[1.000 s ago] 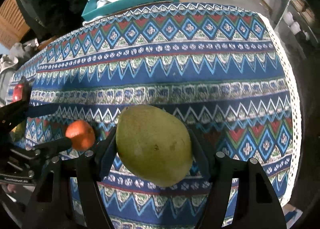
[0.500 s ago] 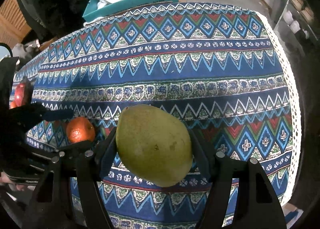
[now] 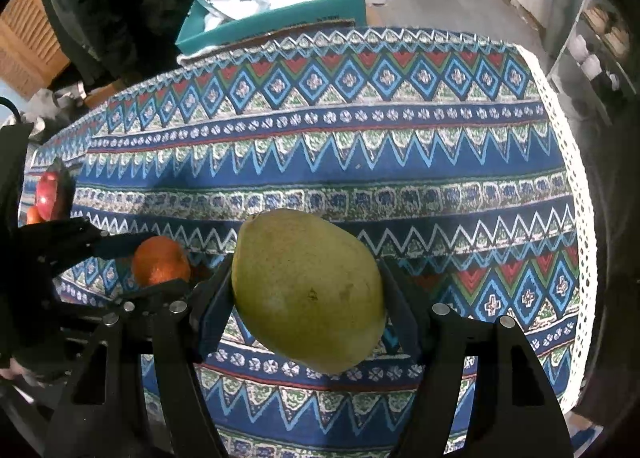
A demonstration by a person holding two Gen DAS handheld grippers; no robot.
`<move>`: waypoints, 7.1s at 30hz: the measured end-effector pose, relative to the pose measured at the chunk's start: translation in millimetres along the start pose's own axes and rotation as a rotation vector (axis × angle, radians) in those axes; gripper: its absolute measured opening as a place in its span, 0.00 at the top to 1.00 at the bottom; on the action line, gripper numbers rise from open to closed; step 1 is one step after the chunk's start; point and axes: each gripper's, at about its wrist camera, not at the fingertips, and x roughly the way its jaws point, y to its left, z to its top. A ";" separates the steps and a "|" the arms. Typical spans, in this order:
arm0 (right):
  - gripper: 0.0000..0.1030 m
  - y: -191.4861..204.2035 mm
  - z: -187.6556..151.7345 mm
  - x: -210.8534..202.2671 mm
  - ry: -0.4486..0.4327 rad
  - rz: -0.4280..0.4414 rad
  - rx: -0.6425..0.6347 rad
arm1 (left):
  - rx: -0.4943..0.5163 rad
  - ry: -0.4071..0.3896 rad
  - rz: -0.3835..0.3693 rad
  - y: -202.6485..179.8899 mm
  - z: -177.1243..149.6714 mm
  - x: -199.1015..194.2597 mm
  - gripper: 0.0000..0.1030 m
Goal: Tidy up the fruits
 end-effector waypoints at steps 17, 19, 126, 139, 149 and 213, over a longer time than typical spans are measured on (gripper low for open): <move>0.33 37.6 21.6 -43.7 -0.109 0.017 -0.072 | -0.013 -0.120 0.022 4.8 -5.5 -69.0 0.54; 0.33 43.2 23.4 -49.1 -0.121 0.023 -0.078 | -0.004 -0.139 0.036 4.3 -5.9 -78.4 0.54; 0.30 372.1 35.5 61.2 0.121 0.386 -0.382 | -0.623 -0.128 0.198 278.6 -198.8 -166.1 0.48; 0.30 370.0 47.0 -4.5 -0.025 0.304 -0.427 | -0.617 -0.176 0.210 263.7 -192.0 -195.8 0.37; 0.30 356.7 54.2 -54.7 -0.144 0.232 -0.436 | -0.584 -0.270 0.248 241.3 -179.0 -238.4 0.26; 0.17 292.7 46.3 -141.3 -0.365 0.161 -0.388 | -0.424 -0.502 0.500 152.2 -139.5 -327.6 0.01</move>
